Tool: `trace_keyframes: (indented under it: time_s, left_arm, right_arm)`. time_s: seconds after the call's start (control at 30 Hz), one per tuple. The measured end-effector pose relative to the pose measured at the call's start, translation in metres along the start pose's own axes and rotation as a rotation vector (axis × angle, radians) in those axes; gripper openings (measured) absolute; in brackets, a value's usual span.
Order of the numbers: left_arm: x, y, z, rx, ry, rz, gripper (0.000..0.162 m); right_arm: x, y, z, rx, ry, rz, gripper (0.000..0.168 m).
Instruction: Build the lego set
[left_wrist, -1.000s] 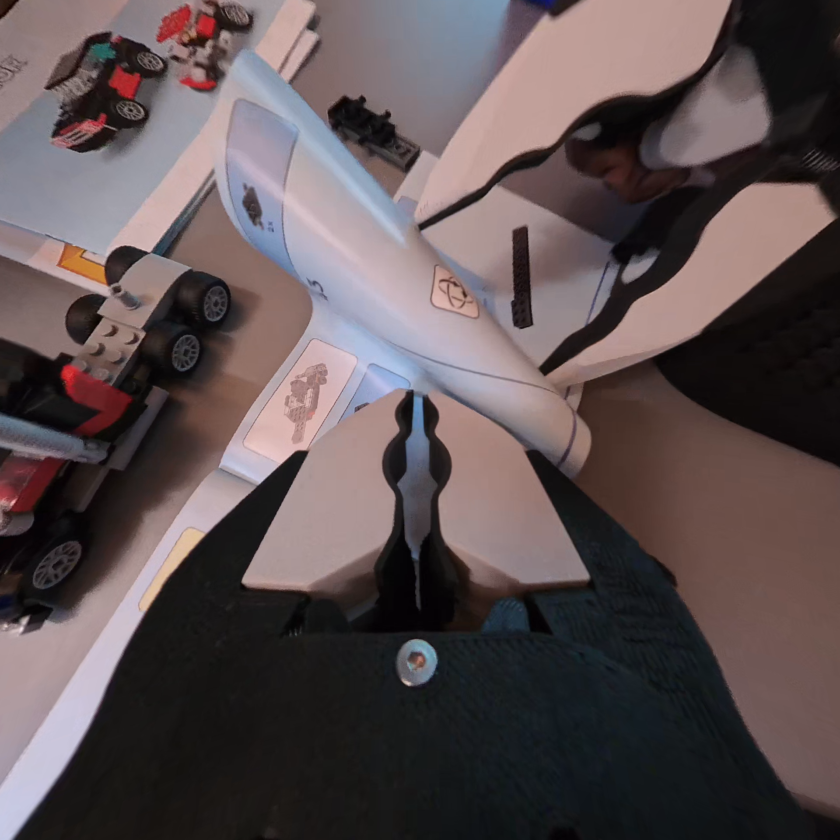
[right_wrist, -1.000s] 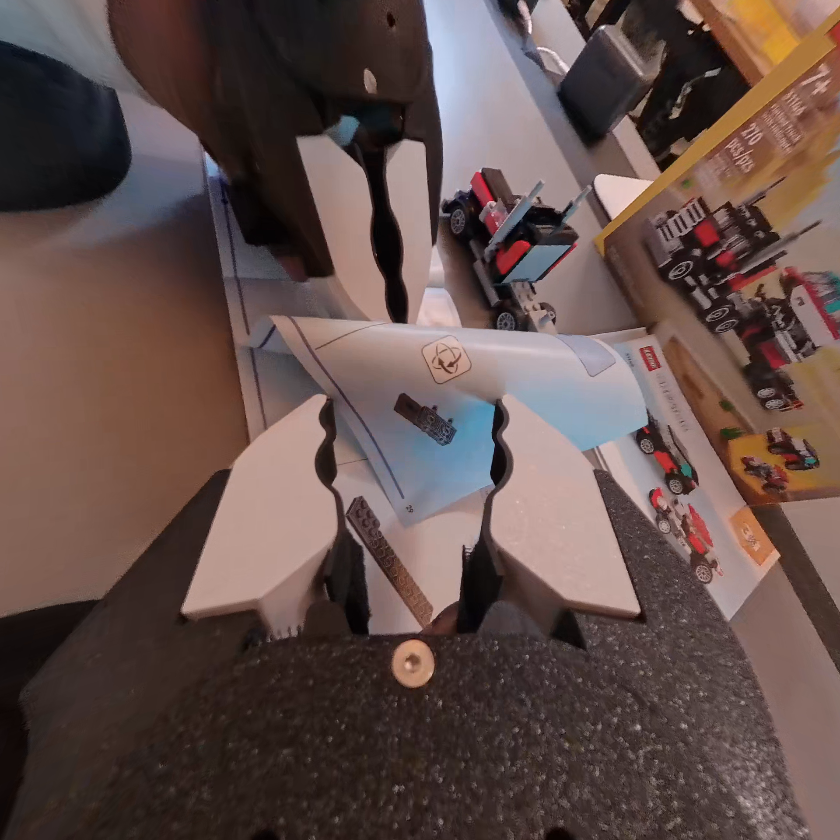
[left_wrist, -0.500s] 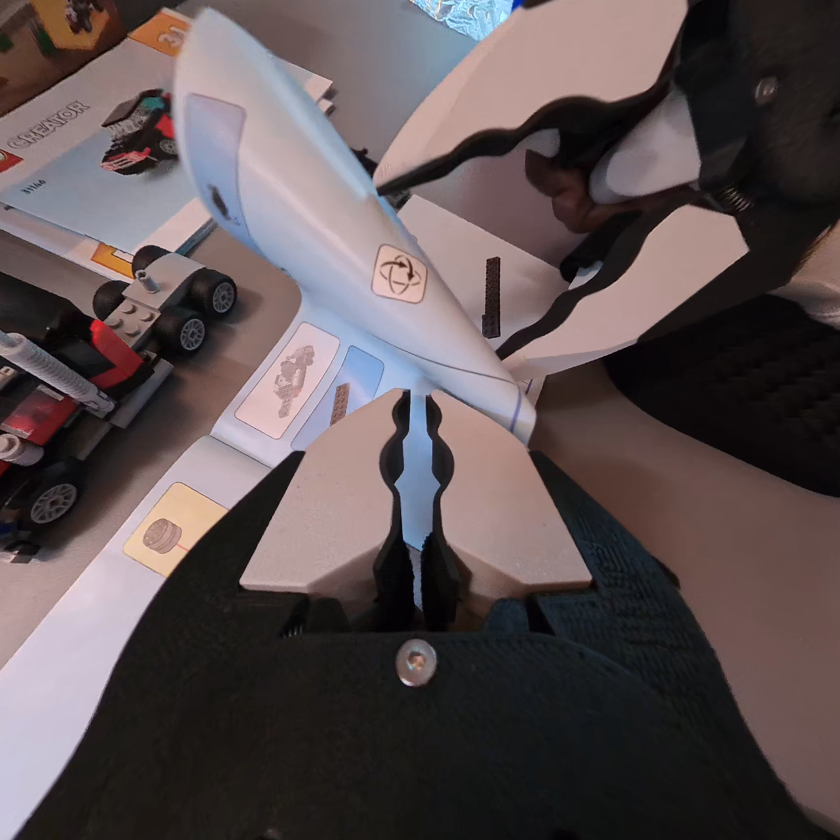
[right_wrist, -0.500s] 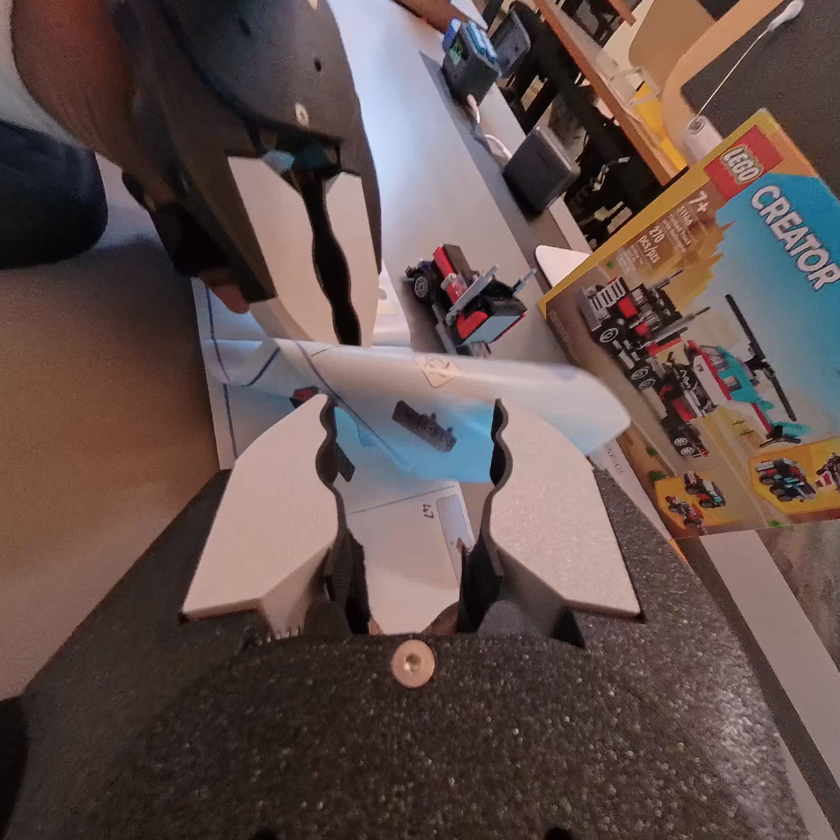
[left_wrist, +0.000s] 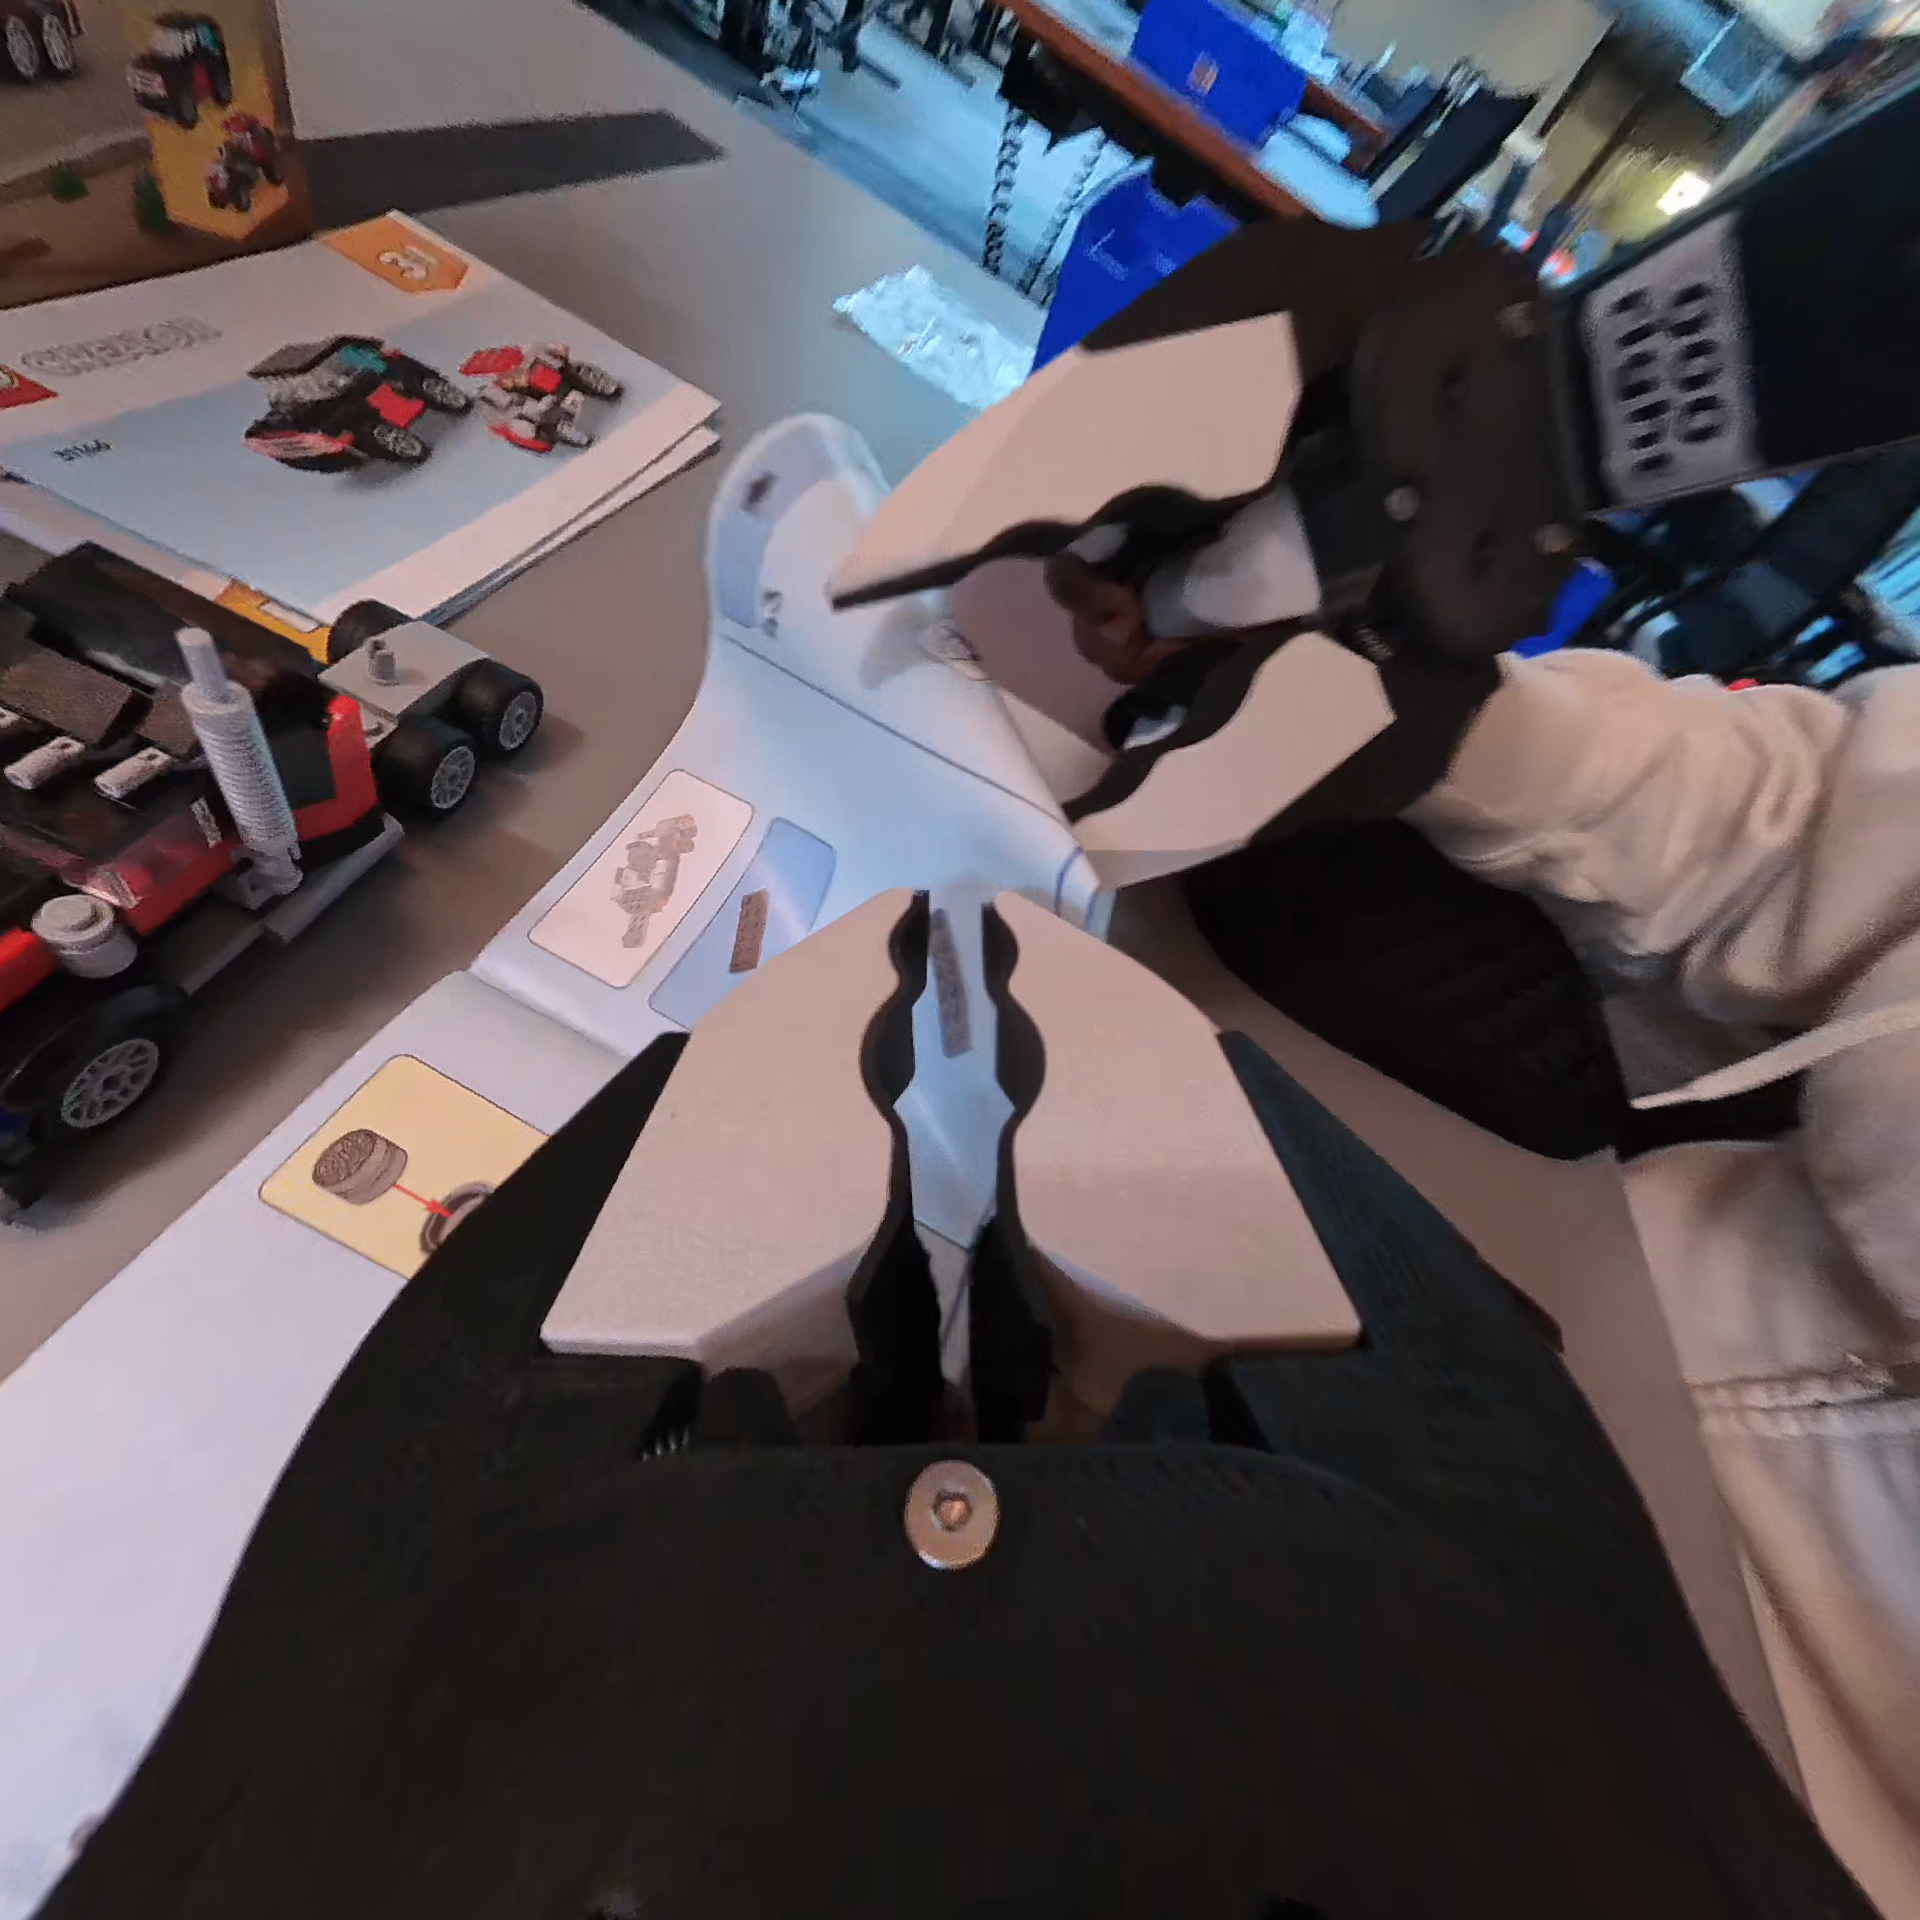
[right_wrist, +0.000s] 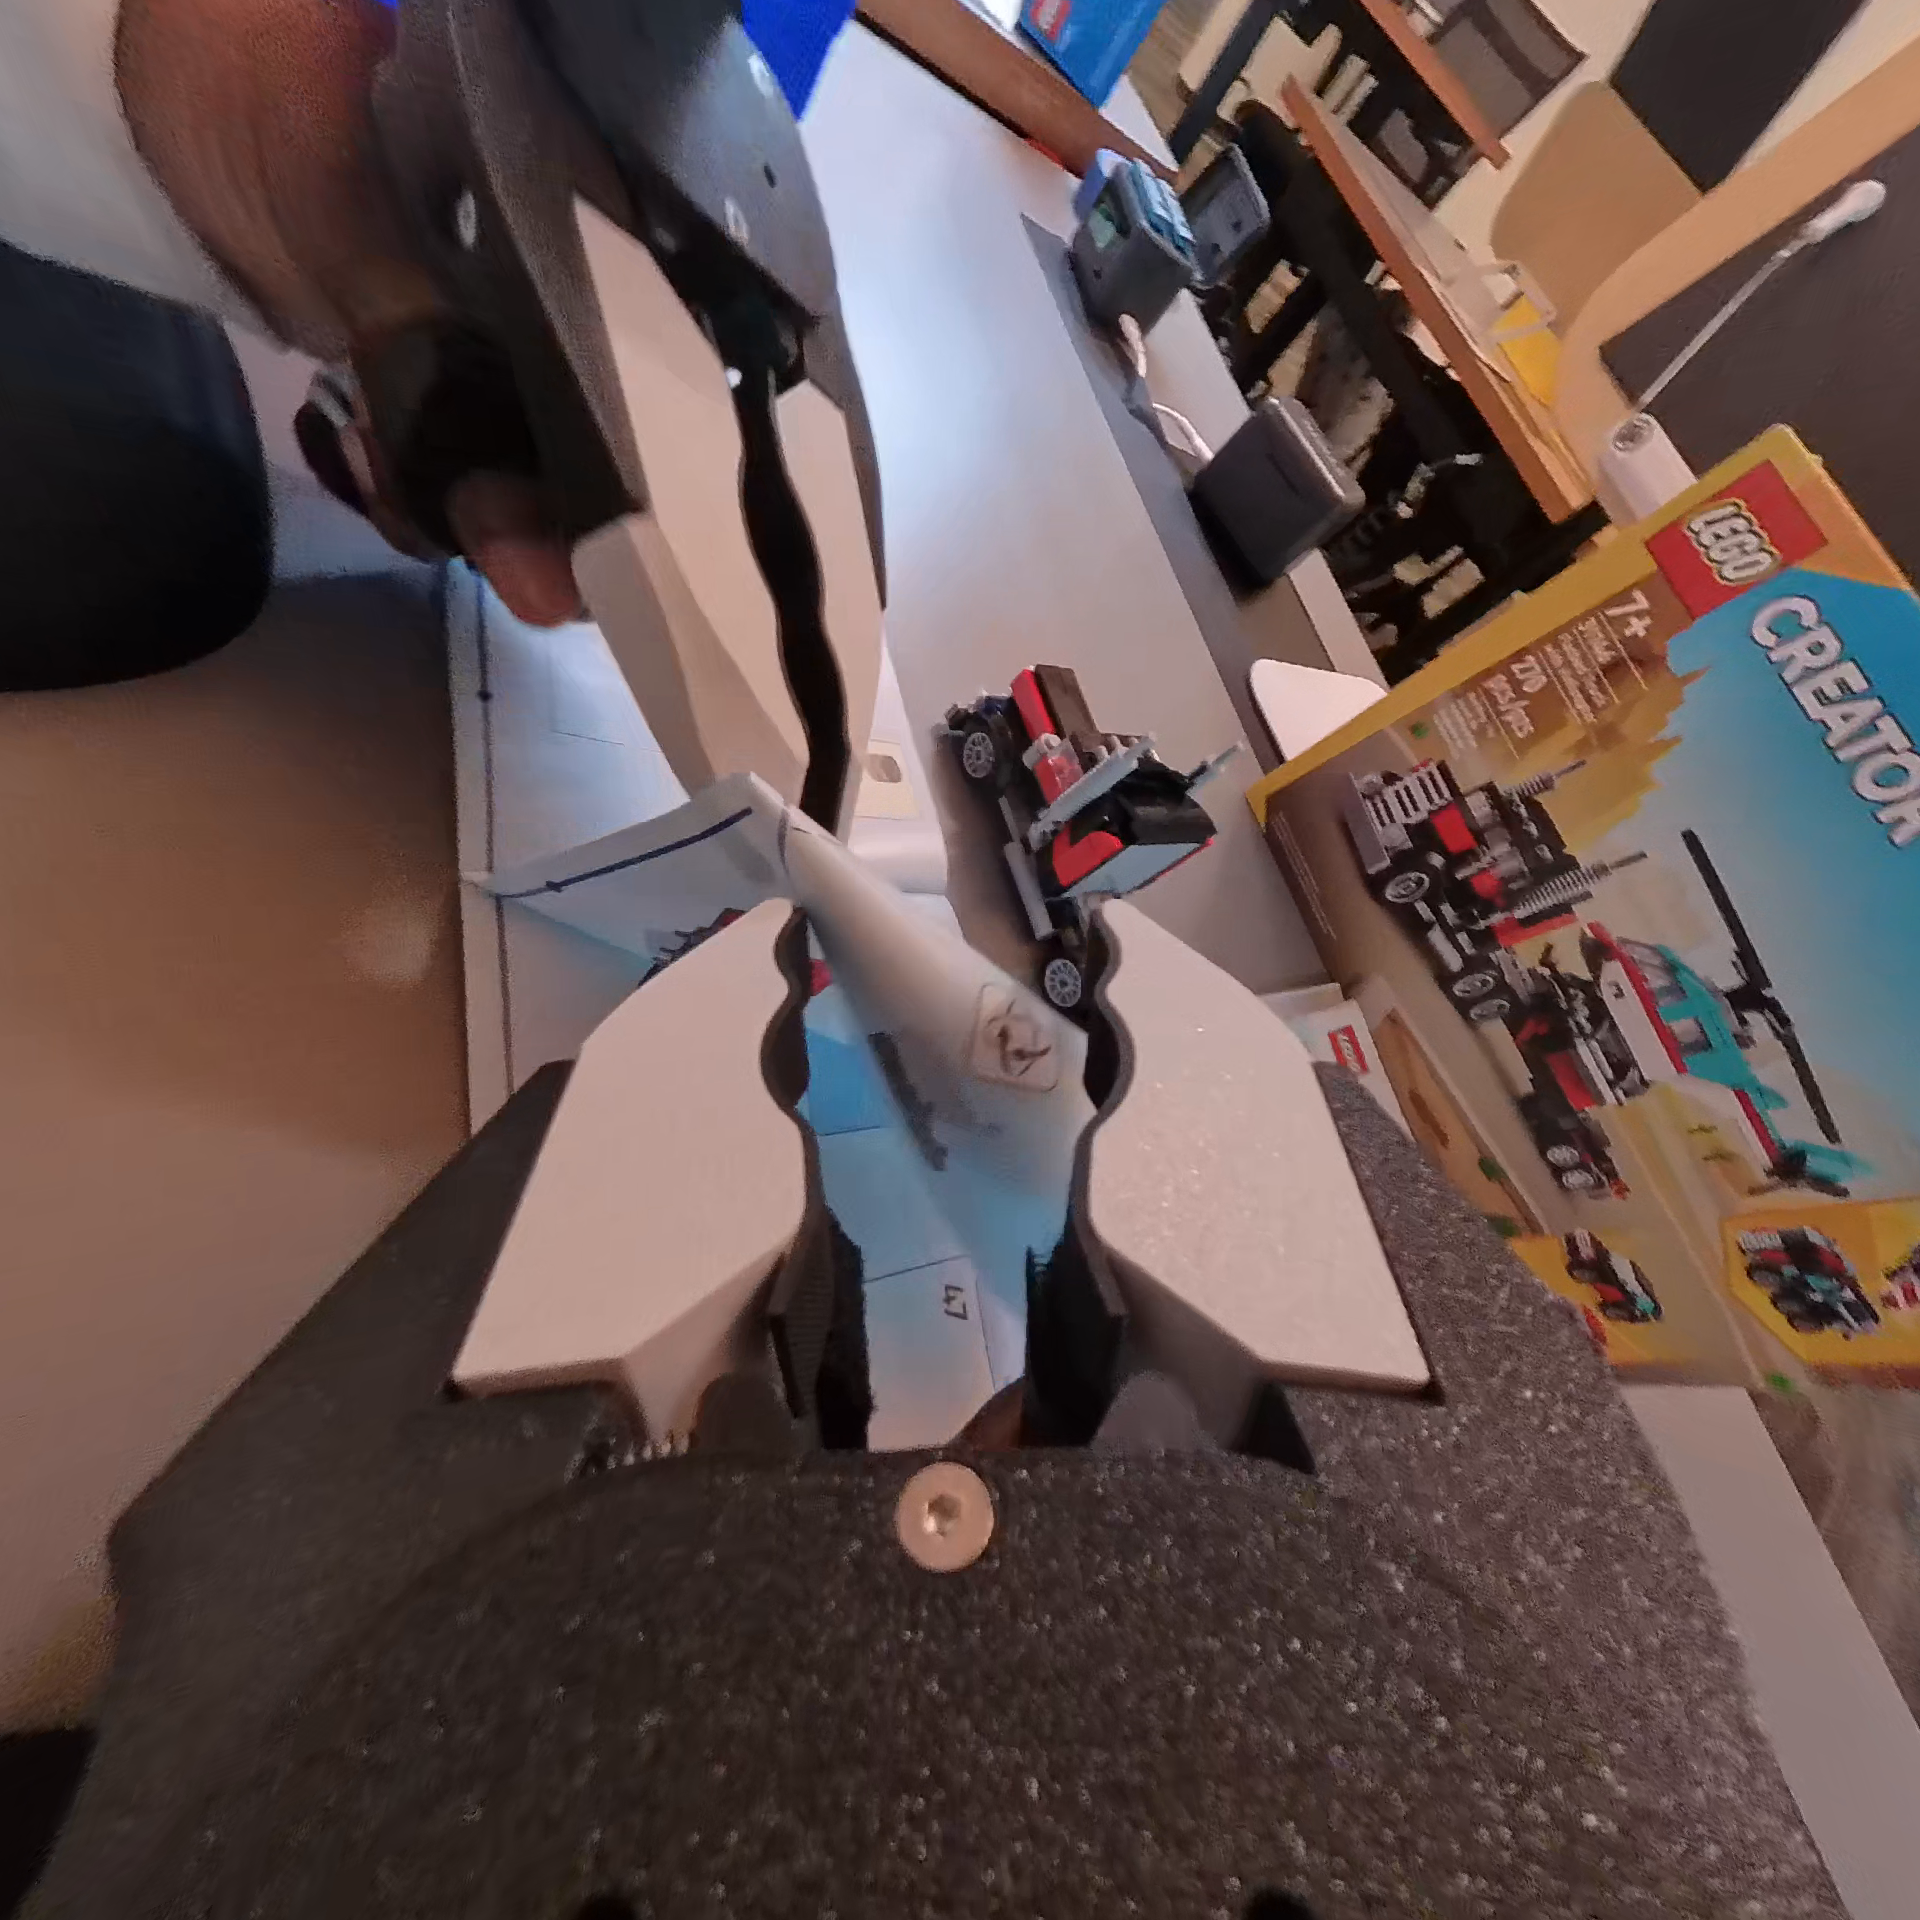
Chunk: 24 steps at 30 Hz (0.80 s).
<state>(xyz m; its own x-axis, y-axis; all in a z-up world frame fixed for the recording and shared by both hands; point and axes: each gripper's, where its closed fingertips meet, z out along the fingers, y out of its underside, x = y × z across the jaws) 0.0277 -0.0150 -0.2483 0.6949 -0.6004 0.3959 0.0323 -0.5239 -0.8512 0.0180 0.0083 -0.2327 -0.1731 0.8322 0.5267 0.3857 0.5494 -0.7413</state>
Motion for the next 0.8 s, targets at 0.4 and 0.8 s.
trace_keyframes:
  time_s: [0.4,0.8]
  left_arm:
    - [-0.004,0.017,0.003,-0.099,-0.27,0.095,0.055]
    - [-0.004,0.003,0.008,-0.03,-0.428,0.3,0.001]
  right_arm:
    - [0.003,-0.001,0.015,-0.003,-0.036,-0.054,0.045]
    - [0.008,-0.004,-0.01,0.121,0.028,-0.108,0.033]
